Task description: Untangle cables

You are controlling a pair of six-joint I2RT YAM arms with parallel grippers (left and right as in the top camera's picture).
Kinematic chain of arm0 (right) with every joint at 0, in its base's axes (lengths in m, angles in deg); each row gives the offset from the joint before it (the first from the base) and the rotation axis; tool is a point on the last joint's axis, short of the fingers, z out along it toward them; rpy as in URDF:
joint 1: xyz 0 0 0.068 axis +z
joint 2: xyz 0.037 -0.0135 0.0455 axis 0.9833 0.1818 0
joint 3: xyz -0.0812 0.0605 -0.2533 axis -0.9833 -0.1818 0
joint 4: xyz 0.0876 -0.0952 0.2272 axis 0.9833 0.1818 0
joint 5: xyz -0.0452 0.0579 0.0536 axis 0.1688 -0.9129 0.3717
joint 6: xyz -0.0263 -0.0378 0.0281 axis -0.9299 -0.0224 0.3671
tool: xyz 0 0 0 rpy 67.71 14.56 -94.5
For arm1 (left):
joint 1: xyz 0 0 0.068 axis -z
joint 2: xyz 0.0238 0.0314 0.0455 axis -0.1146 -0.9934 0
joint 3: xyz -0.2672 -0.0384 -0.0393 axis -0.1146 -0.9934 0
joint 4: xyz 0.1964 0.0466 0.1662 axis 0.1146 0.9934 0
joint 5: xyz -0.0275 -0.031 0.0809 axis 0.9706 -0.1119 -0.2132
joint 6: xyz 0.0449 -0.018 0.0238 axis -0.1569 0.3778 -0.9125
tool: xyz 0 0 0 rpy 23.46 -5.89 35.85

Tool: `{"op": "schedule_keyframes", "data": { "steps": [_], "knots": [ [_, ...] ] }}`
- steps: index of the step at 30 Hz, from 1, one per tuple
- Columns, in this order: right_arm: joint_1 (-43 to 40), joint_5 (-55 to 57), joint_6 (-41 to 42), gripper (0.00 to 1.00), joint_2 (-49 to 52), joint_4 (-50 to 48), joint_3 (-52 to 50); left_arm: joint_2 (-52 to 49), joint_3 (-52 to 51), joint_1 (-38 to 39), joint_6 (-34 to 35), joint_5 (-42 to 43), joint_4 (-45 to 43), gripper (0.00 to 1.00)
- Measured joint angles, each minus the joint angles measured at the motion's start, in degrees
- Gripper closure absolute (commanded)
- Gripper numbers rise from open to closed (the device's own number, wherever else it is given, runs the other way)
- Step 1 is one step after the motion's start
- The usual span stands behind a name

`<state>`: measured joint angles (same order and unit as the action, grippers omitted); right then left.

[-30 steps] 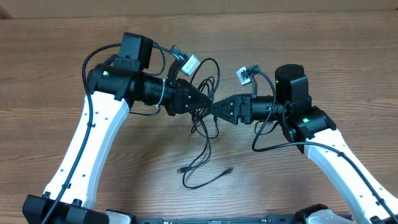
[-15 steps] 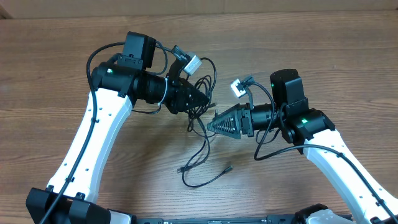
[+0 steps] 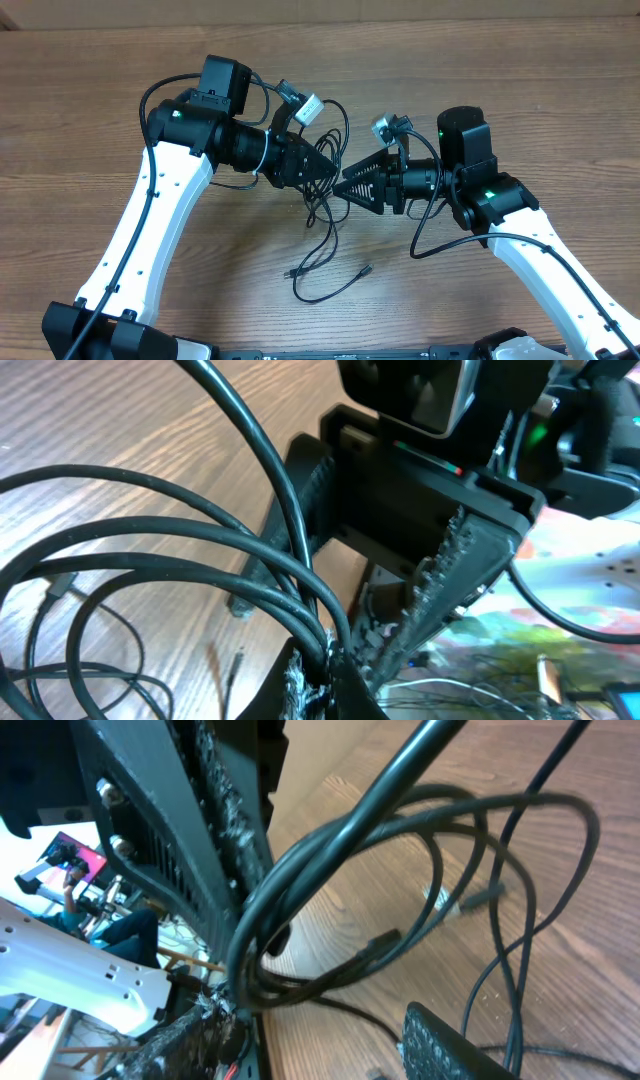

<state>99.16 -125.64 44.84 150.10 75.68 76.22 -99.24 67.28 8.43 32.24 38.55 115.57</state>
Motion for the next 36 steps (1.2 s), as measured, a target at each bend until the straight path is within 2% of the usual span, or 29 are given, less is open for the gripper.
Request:
{"op": "schedule_keyframes", "data": {
  "steps": [4,17,26,36],
  "knots": [
    [0.0,-1.1,-0.3,0.45,0.0,-0.3,0.0,0.0,0.0,0.0,0.2,1.3,0.1,0.96],
    [0.0,-6.2,-0.8,0.55,0.0,-1.1,0.0,-0.5,0.0,0.0,1.5,1.9,0.0,0.96],
    [0.0,-7.7,-0.7,0.56,0.0,-1.3,0.0,-0.5,0.0,0.0,1.7,4.6,-1.0,0.96],
    [0.0,-7.8,-0.8,0.69,0.0,-1.5,0.0,-0.5,0.0,2.0,1.7,5.5,-1.7,0.96]
  ]
}}
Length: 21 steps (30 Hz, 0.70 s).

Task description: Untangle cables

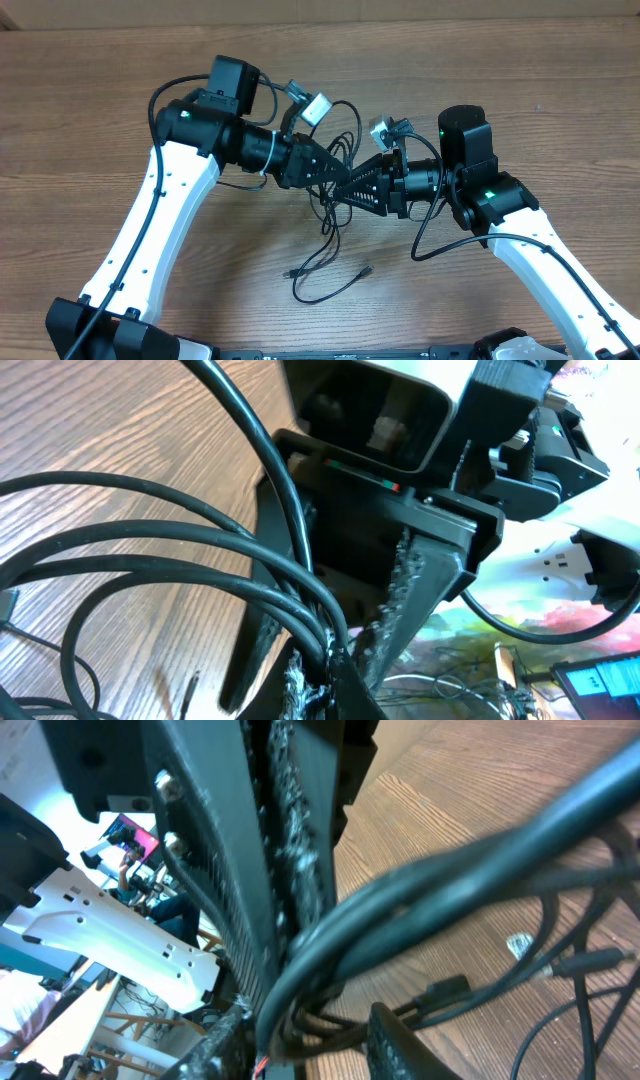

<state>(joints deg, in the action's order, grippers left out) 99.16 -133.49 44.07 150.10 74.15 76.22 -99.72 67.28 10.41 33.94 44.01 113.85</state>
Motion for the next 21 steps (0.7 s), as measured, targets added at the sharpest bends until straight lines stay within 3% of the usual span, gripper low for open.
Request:
{"op": "schedule_keyframes", "data": {
  "steps": [6,12,21],
  "knots": [
    [0.0,-0.3,-0.2,0.89,0.0,-0.1,0.0,0.0,0.0,0.3,0.0,-0.5,0.0,0.96],
    [0.0,0.9,-0.1,0.96,0.0,1.9,0.0,0.0,0.0,0.3,2.5,-6.5,0.3,0.96],
    [0.0,8.2,0.0,0.96,0.0,9.3,0.0,-0.1,0.0,0.3,3.5,-12.3,0.7,0.96]
  ]
}}
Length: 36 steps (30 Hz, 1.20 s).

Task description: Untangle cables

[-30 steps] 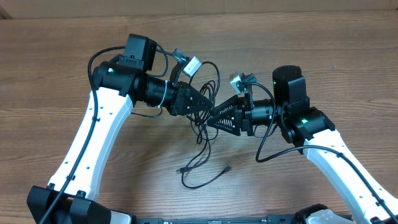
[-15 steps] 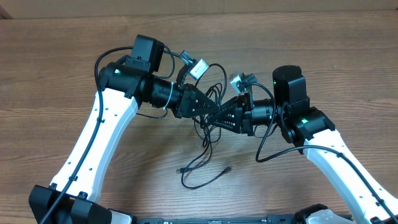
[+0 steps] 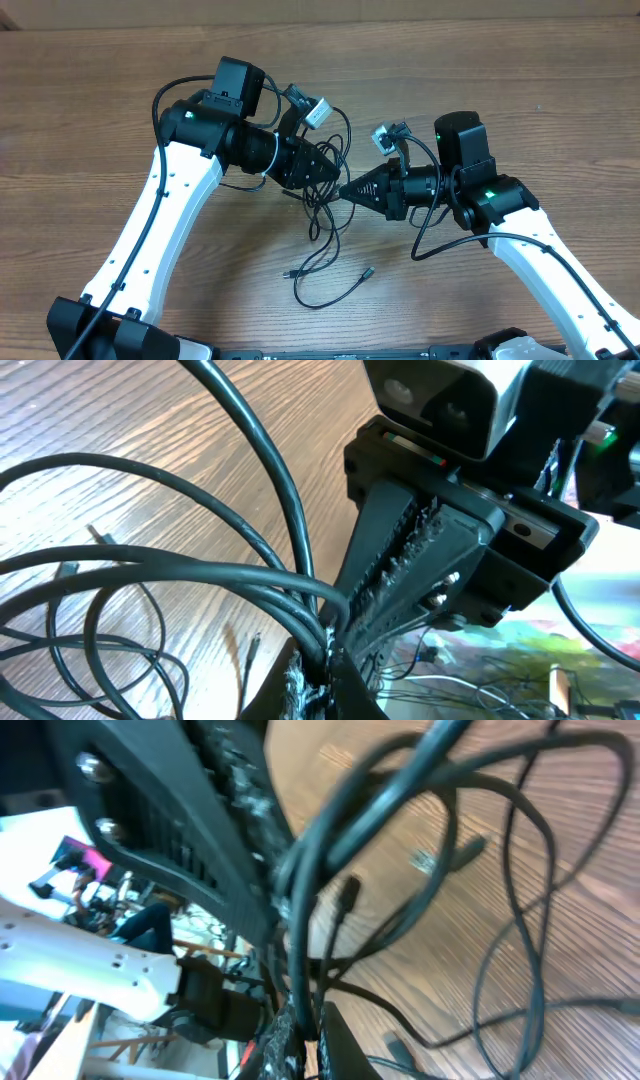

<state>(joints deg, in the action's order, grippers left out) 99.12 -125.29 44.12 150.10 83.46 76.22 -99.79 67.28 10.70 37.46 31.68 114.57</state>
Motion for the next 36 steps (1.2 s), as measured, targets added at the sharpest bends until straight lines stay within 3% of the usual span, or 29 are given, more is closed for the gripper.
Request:
{"op": "schedule_keyframes", "data": {
  "steps": [6,16,18,22,23,29,36],
  "knots": [
    [0.0,5.0,0.2,0.96,0.0,2.3,0.0,0.0,0.0,0.0,0.0,-1.2,0.1,0.96],
    [0.3,39.4,14.1,0.96,0.0,14.4,0.0,0.0,0.0,0.0,0.6,-6.6,3.1,0.96],
    [0.3,42.0,15.5,0.89,0.0,13.7,0.0,0.0,0.0,0.0,0.6,-7.2,3.2,0.96],
    [0.2,34.2,10.9,0.49,0.0,10.0,0.0,0.0,0.0,0.0,0.6,-7.7,3.1,0.96],
    [0.1,29.2,7.6,0.47,0.0,9.5,0.0,0.0,0.0,0.0,0.6,-7.7,3.0,0.96],
    [0.3,9.1,-4.1,0.46,0.0,8.5,0.0,0.0,0.0,0.0,0.6,-7.9,3.0,0.96],
    [0.3,-1.3,-8.0,0.49,0.0,2.9,0.0,0.0,0.0,0.6,0.6,-4.4,2.8,0.96]
  ]
}}
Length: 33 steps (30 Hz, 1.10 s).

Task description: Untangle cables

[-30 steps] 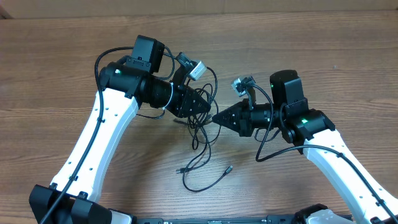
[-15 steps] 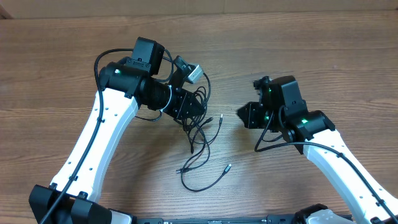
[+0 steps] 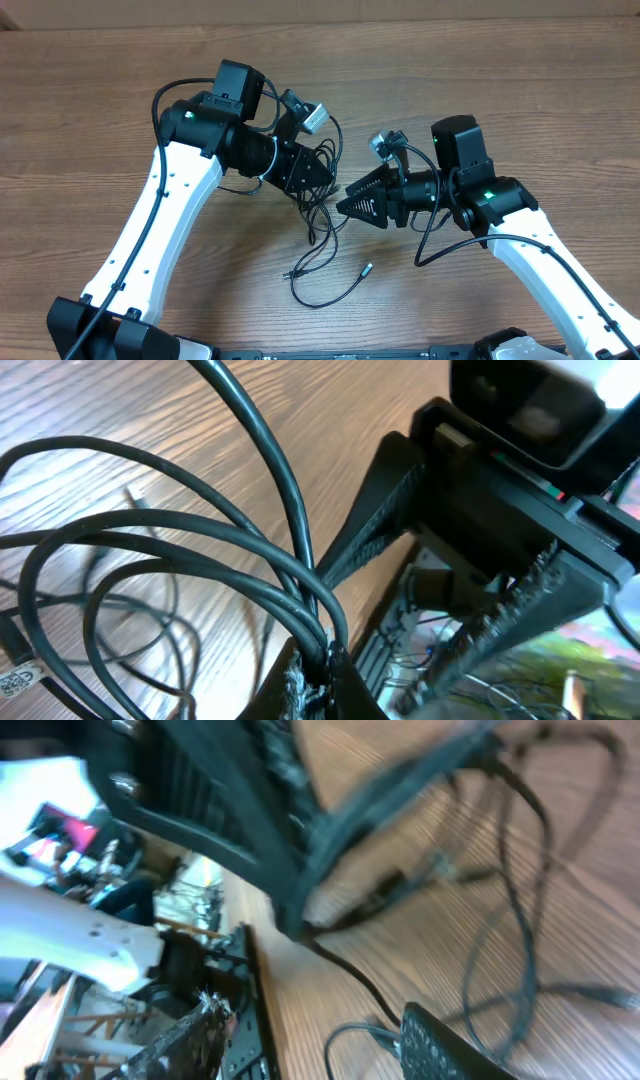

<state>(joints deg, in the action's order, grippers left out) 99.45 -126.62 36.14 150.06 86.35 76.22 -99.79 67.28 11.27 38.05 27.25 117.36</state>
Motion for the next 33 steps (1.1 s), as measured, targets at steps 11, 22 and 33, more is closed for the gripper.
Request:
{"op": "schedule_keyframes", "data": {
  "steps": [11,22,33],
  "knots": [
    [0.0,-4.5,-1.1,0.81,0.0,-2.4,0.0,0.0,0.0,3.2,0.0,2.7,-1.2,0.96],
    [0.0,-4.8,-1.0,0.87,0.0,-2.5,0.0,0.0,0.0,3.2,0.0,4.1,-1.4,0.96],
    [0.0,-4.9,-1.0,0.96,0.0,-2.5,0.0,0.0,0.0,3.2,0.0,5.2,-1.6,0.96]
  ]
}}
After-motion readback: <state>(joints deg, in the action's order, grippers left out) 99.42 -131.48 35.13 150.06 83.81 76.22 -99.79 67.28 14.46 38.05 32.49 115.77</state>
